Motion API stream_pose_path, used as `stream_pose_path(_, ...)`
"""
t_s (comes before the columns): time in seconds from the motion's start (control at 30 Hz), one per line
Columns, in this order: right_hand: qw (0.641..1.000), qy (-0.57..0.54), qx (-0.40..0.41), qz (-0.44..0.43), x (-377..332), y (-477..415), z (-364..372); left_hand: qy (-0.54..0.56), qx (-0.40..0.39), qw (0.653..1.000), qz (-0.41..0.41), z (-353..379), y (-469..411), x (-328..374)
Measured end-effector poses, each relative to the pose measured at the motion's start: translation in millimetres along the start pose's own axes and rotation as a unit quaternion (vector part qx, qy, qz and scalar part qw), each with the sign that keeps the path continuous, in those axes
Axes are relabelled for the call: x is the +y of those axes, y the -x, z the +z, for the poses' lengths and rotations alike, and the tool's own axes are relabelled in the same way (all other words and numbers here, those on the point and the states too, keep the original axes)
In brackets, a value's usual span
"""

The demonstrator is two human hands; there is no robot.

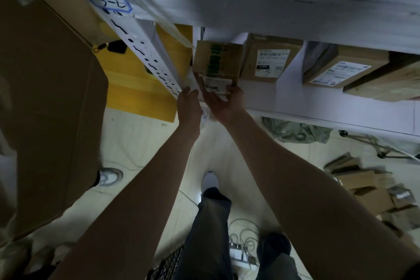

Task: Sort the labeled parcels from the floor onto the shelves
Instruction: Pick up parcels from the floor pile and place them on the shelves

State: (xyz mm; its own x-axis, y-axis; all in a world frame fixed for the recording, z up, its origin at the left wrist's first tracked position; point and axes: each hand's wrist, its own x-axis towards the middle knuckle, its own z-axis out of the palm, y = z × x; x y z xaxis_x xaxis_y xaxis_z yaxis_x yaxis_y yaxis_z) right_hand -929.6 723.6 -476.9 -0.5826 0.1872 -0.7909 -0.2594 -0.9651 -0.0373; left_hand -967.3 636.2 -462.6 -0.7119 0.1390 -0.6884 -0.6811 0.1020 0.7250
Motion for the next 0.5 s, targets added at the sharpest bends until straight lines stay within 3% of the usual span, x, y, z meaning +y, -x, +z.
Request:
stream_pose_path(0.2,0.999,0.0,0.018,-0.042,-10,-17,26,0.022,-0.044,0.998,-0.05,-12,-1,-5)
stream_pose_path(0.3,0.998,0.009,-0.015,-0.065,-19,-31,34,-0.002,-0.043,0.998,-0.054,-16,-5,-3)
stream_pose_path(0.5,0.994,0.085,0.038,-0.052,-34,-19,30,-0.032,-0.062,0.994,-0.079,-16,5,-7)
